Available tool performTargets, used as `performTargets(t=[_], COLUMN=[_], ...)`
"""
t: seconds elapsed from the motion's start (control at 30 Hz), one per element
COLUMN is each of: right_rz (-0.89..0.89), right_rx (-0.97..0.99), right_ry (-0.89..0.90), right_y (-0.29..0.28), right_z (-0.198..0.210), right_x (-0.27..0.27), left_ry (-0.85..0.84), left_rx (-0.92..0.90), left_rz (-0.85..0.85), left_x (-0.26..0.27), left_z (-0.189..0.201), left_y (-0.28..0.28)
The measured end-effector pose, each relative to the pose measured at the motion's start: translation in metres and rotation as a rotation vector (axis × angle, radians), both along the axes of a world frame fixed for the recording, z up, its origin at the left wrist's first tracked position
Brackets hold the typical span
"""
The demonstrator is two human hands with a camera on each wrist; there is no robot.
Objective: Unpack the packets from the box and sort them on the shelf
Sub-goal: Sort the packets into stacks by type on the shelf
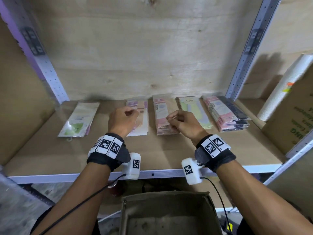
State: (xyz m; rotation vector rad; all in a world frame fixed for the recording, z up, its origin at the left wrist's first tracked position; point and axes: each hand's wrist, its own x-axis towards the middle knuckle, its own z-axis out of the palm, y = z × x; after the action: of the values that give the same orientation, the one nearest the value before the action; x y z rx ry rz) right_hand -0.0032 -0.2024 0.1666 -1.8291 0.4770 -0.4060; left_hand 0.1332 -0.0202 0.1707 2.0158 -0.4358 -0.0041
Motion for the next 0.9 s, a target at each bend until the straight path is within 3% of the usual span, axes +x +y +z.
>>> performTargets(t=[0.2, 0.47, 0.6, 0.73, 0.9], right_rz=[0.164, 0.263, 0.335, 0.326, 0.274], right_rx=[0.1, 0.009, 0.019, -0.252, -0.279], right_ry=[0.025, 0.157, 0.294, 0.405, 0.421], right_y=[0.05, 0.134, 0.176, 0.205, 0.224], right_z=[0.013, 0.018, 0.007, -0.006, -0.015], right_x=[0.035, 0.147, 0.202, 0.247, 0.274], left_ry=[0.024, 0.074, 0.097, 0.085, 0.113], left_rx=[-0.022, 0.017, 0.005, 0.004, -0.013], left_rz=[0.161, 0.352, 0.382, 0.391, 0.416], left_x=[0.043, 0.096, 0.099, 0.106, 0.115], left_z=[0.009, 0.004, 0.004, 0.003, 0.007], left_y=[0.081, 0.186, 0.203, 0.207, 0.207])
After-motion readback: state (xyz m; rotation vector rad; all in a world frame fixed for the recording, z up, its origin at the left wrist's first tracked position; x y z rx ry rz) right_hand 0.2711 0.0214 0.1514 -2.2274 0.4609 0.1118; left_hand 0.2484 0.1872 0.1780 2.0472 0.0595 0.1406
